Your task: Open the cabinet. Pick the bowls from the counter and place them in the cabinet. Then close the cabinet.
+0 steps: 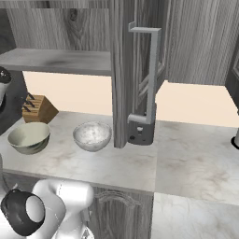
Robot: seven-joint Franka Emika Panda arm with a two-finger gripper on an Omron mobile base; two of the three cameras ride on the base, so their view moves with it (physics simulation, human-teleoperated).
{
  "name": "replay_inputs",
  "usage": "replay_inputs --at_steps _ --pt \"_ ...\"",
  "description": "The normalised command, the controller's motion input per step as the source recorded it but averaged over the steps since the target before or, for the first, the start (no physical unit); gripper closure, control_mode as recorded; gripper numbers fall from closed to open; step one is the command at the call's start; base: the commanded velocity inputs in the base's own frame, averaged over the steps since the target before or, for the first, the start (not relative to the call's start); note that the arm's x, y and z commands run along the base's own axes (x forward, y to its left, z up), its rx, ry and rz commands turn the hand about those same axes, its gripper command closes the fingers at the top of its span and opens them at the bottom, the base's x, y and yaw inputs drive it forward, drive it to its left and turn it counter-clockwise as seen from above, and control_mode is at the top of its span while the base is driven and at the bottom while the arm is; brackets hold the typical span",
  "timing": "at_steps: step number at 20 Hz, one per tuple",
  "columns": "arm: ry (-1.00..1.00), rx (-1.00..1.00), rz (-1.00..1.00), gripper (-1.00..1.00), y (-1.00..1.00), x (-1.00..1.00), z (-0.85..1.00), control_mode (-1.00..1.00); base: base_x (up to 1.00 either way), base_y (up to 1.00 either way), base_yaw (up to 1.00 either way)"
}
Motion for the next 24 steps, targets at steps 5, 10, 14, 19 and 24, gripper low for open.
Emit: replay_inputs --at_steps 5,10,14,19,24 --pt "0.01 -0.19 0.00 -1.00 -0.27 -0.22 0.00 -1.00 0.00 0.00 0.00" --pt "0.03 -0.42 0.03 -1.00 -0.42 -0.05 -0.20 -1.00 0.00 0.00 0.00" --pt "0.00 -0.36 0.00 -1.00 -0.69 0.00 -0.02 -1.00 0.00 0.00 0.00" --pt "0.00 -0.12 0.00 -1.00 -0.60 0.00 -0.35 -1.00 0.00 0.00 0.00" --pt "-0.04 -0.06 0.00 -1.00 -0.55 0.00 -0.55 -1.00 0.00 0.00 0.00"
